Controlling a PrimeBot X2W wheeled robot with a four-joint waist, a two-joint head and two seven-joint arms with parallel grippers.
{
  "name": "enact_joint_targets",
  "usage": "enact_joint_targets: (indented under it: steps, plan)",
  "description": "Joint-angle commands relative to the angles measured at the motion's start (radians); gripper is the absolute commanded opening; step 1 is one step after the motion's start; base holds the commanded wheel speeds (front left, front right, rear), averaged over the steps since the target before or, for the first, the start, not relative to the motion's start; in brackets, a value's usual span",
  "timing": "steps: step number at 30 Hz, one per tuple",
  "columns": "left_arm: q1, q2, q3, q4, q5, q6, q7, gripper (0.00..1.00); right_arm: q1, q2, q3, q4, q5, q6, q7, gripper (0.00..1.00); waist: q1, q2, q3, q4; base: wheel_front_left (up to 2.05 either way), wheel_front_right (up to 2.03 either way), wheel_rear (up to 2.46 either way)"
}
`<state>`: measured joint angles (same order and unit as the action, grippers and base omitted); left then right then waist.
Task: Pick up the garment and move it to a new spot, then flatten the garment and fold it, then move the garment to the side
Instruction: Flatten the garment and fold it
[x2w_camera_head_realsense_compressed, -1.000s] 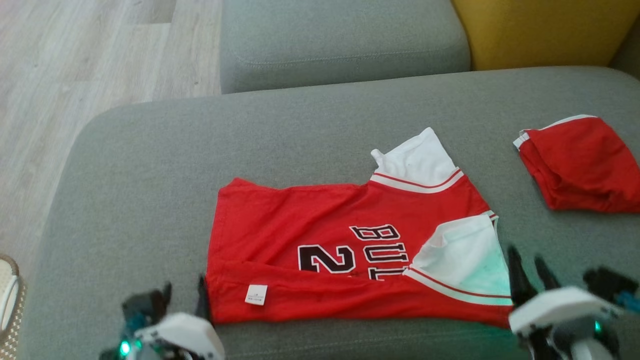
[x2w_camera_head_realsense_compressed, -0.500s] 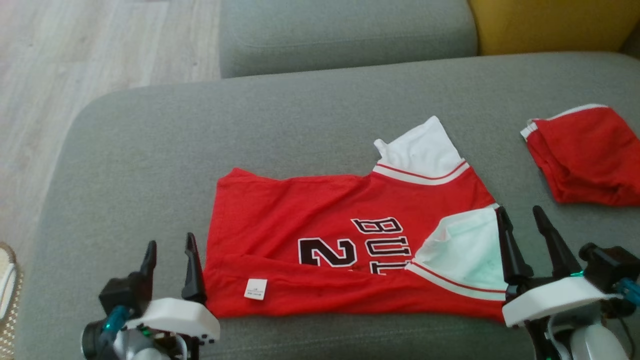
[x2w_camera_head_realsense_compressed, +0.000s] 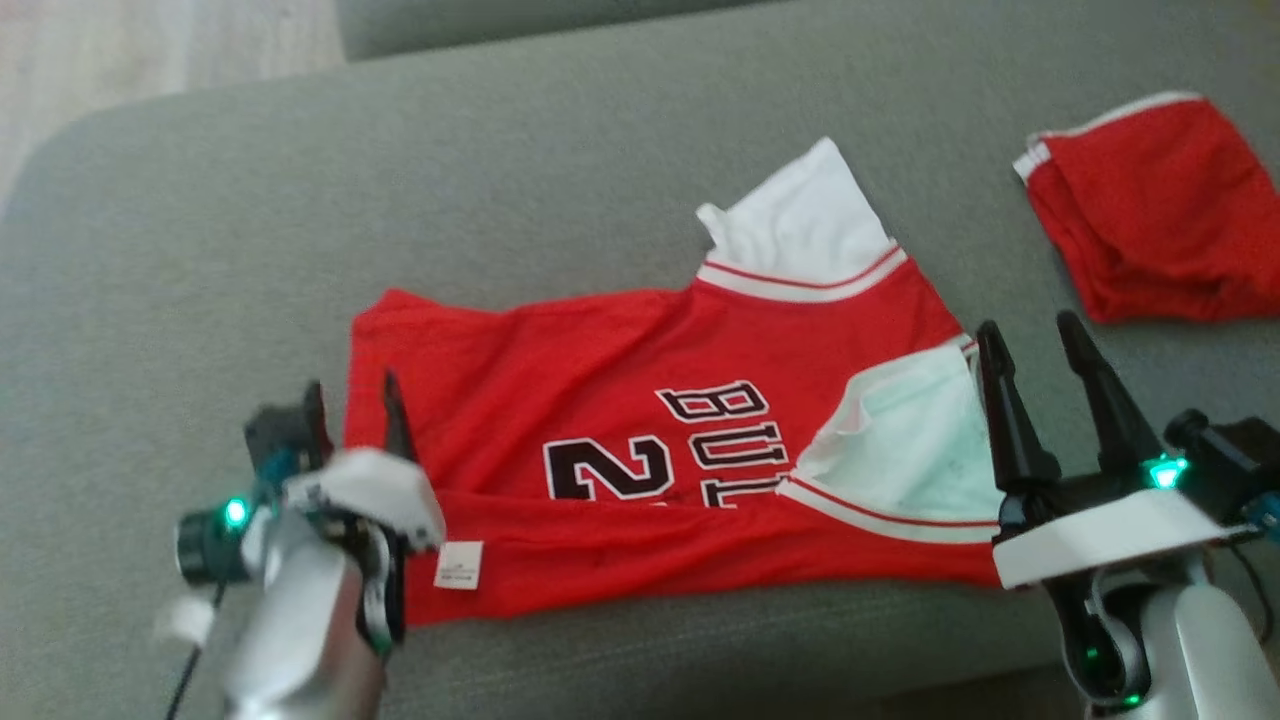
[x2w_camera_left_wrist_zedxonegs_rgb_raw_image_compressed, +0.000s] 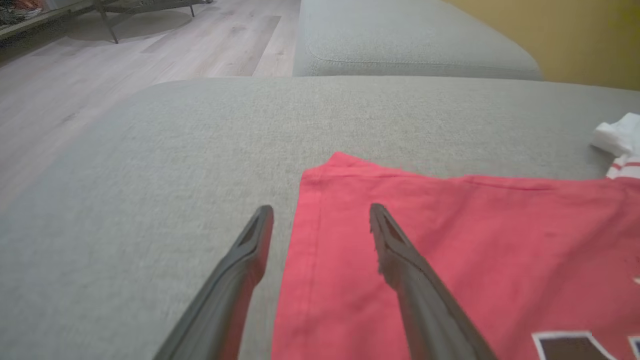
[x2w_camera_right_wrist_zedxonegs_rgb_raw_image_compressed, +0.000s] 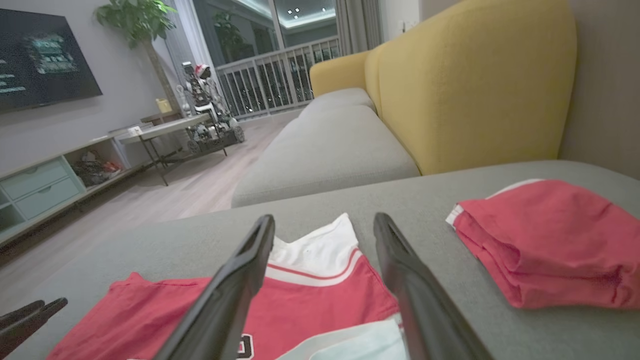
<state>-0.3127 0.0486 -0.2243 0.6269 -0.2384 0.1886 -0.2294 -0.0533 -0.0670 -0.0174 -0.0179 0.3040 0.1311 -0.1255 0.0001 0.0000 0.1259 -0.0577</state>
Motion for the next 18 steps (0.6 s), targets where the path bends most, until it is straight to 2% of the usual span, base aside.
enact_joint_targets:
  steps: [1,7,18]
  plan:
    - [-0.074,0.019,0.032,0.009,0.010,0.013,0.001,1.00,-0.037,-0.017,0.031,-0.045,0.004,0.000,0.004,1.00,-0.0001,0.0000,0.045,-0.038,0.00,0.00,0.00]
    - [-0.214,0.052,0.050,0.168,0.021,0.051,0.017,1.00,-0.050,-0.034,0.055,-0.062,0.014,0.000,0.005,1.00,-0.0001,0.0000,0.084,-0.072,0.00,0.00,0.00]
    - [-0.340,0.072,0.057,0.350,-0.011,0.000,0.003,1.00,-0.058,-0.051,0.046,-0.031,0.023,0.000,-0.009,1.00,-0.0001,0.0000,0.115,-0.086,0.00,0.00,0.00]
